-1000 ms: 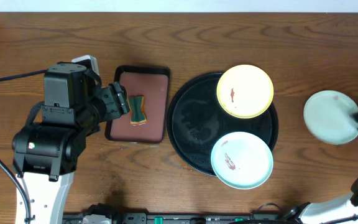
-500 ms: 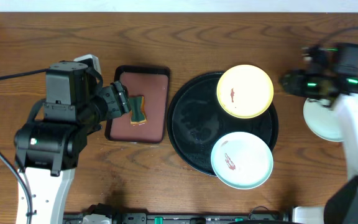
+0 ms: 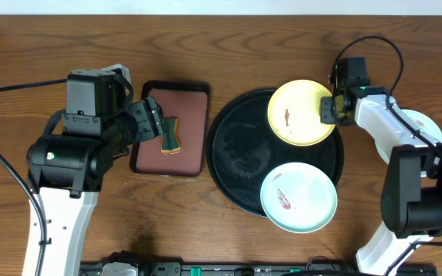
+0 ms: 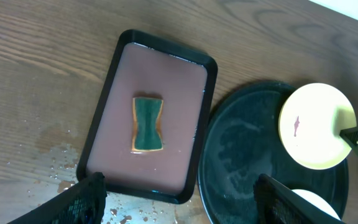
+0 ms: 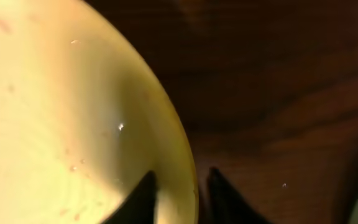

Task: Clean dirty plates on tray and stack at the side
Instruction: 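Move the right gripper to the yellow plate and grip its rim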

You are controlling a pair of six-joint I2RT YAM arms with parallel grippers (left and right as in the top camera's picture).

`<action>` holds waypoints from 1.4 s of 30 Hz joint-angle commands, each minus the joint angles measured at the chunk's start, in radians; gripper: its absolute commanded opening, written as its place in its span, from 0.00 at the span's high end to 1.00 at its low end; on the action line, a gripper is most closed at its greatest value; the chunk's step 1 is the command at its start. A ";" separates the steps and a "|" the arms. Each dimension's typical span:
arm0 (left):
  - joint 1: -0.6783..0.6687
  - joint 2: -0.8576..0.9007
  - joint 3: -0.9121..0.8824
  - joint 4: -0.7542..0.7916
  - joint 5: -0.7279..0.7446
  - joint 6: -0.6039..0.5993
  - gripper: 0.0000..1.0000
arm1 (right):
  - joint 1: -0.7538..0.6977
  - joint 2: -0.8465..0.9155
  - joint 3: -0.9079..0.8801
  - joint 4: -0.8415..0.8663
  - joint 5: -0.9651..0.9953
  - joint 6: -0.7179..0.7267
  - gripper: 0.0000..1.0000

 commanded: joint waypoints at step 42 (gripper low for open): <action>-0.048 0.299 -0.018 -0.006 0.010 0.027 0.25 | 0.092 0.048 -0.005 -0.088 -0.230 0.012 0.90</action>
